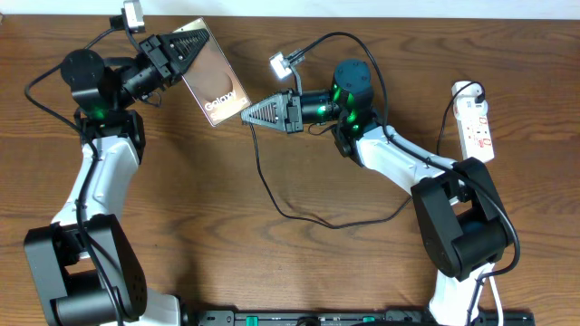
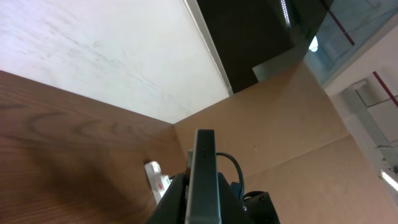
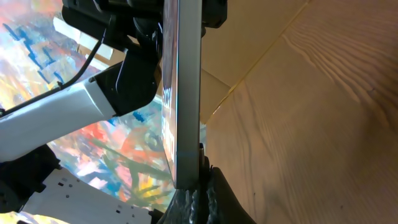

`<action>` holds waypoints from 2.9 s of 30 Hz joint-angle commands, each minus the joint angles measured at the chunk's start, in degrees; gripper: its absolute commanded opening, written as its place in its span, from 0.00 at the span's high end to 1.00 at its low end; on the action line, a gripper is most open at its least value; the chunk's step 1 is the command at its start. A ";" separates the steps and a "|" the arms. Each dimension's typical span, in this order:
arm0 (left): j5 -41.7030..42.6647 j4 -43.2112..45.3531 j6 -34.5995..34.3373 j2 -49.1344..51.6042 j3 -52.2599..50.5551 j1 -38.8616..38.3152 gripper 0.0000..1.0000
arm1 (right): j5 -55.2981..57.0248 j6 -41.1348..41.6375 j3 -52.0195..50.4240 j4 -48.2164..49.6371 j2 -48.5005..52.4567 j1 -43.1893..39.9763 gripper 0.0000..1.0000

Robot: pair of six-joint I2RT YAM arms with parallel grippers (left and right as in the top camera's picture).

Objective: Plug charger to phone and switch on socket

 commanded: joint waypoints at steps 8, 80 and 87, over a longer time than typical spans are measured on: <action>-2.71 0.55 0.09 -1.07 1.27 -0.02 0.93 | -0.52 0.02 0.59 0.28 0.26 1.01 0.99; 0.20 0.50 3.37 -1.07 1.27 -1.60 0.92 | -2.60 -1.84 0.59 -2.21 0.26 1.92 0.99; 0.13 0.50 4.63 -1.07 1.25 -1.46 0.93 | -2.69 -1.64 0.59 -2.21 0.26 1.92 0.99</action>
